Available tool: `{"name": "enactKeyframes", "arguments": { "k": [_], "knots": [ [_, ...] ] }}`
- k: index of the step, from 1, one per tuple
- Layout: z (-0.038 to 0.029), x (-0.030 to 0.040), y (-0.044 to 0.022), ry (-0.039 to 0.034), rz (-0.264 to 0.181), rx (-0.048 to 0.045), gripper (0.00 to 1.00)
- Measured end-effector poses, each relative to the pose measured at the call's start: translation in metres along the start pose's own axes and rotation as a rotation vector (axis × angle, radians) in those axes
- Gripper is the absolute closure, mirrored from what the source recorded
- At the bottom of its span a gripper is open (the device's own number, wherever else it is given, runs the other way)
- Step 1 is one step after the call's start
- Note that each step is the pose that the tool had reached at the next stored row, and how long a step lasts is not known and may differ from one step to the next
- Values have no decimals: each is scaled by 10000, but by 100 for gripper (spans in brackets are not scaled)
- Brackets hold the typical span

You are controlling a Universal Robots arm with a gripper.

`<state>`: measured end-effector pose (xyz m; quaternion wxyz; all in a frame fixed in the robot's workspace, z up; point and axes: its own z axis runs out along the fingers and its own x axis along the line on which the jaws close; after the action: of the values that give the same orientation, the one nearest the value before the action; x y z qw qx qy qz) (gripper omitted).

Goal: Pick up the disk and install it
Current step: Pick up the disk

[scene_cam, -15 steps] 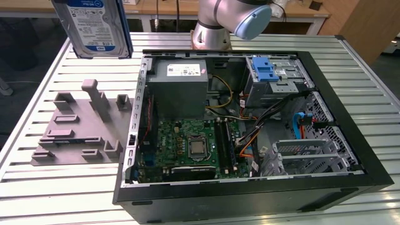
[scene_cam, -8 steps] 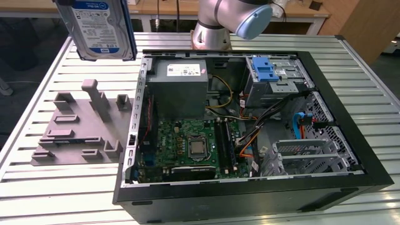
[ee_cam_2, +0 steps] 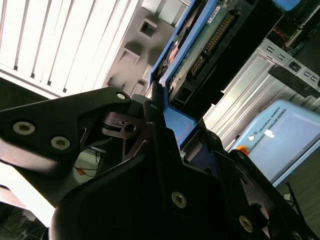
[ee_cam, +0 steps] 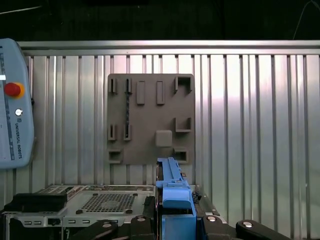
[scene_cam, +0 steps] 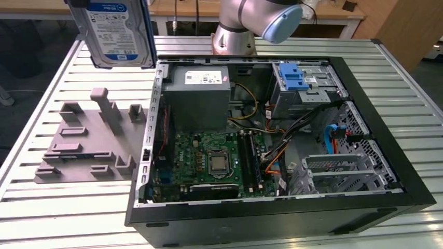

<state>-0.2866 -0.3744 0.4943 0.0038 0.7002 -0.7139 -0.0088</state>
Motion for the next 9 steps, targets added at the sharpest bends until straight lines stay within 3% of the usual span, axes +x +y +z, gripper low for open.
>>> {"name": "enactKeyframes", "arguments": {
  "k": [9],
  "knots": [
    [-1, -1, -122, -1, 0, 1, 64]
  ]
}}
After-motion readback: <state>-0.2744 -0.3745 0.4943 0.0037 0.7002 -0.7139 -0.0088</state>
